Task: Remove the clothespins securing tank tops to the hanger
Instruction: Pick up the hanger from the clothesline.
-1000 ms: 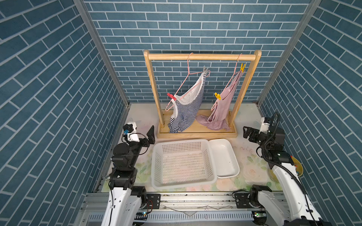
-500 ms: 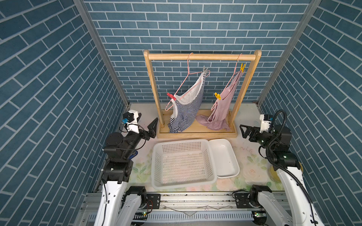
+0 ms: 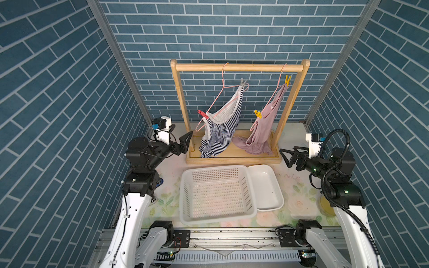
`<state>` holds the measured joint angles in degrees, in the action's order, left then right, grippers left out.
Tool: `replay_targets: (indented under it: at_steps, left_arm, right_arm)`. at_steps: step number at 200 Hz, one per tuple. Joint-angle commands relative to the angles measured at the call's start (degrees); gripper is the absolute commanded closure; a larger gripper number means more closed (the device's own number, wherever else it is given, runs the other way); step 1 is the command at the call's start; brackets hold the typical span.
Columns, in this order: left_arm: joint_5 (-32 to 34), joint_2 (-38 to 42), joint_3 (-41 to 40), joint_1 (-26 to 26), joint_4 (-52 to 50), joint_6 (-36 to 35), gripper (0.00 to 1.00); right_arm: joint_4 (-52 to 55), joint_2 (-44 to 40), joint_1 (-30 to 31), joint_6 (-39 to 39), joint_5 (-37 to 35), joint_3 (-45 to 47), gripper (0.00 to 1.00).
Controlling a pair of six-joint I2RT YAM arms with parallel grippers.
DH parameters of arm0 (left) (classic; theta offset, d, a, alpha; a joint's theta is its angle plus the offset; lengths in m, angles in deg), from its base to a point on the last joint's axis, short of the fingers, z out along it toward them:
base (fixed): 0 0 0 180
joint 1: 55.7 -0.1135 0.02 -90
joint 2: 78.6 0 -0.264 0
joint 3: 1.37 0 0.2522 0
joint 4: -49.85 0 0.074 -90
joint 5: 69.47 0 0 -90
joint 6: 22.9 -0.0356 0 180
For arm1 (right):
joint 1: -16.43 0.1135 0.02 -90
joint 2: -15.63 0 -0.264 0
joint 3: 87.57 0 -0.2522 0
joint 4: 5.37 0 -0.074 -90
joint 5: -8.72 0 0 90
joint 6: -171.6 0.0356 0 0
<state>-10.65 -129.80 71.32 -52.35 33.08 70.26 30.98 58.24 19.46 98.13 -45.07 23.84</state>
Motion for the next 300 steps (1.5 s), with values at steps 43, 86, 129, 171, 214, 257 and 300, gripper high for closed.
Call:
replay_targets:
  at_steps: [43, 86, 129, 171, 214, 257, 300]
  left_arm:
    - [1.3, -5.2, 6.1, 4.7, -1.2, -3.6, 0.09]
    - [2.0, -10.0, 10.0, 6.8, -2.4, -4.7, 0.12]
    - [2.0, -14.7, 13.3, 7.8, -4.3, -5.3, 0.19]
    - [3.9, -18.6, 14.5, 8.8, -2.3, -5.1, 0.31]
    - [2.8, -20.9, 15.3, 9.6, -1.1, -5.4, 0.51]
    - [3.2, -23.0, 16.5, 11.7, -2.4, -7.7, 0.68]
    - [4.3, -22.7, 15.8, 12.2, -2.5, -7.9, 0.8]
  right_arm:
    - [-0.3, 1.7, 3.9, 0.4, 6.5, -7.1, 0.01]
    - [-6.4, 2.6, 6.4, 3.9, 7.8, -7.0, 0.01]
    - [-8.2, 2.9, 8.9, 4.6, 7.0, -6.4, 0.01]
    - [-8.3, 3.1, 9.3, 4.3, 4.4, -4.5, 0.01]
    - [-7.0, 2.5, 9.3, 2.7, 1.5, -3.4, 0.01]
    - [-5.6, 3.1, 9.3, 1.5, 0.1, -3.5, 0.01]
    - [-5.0, 3.9, 9.3, 0.4, -0.7, -3.3, 0.01]
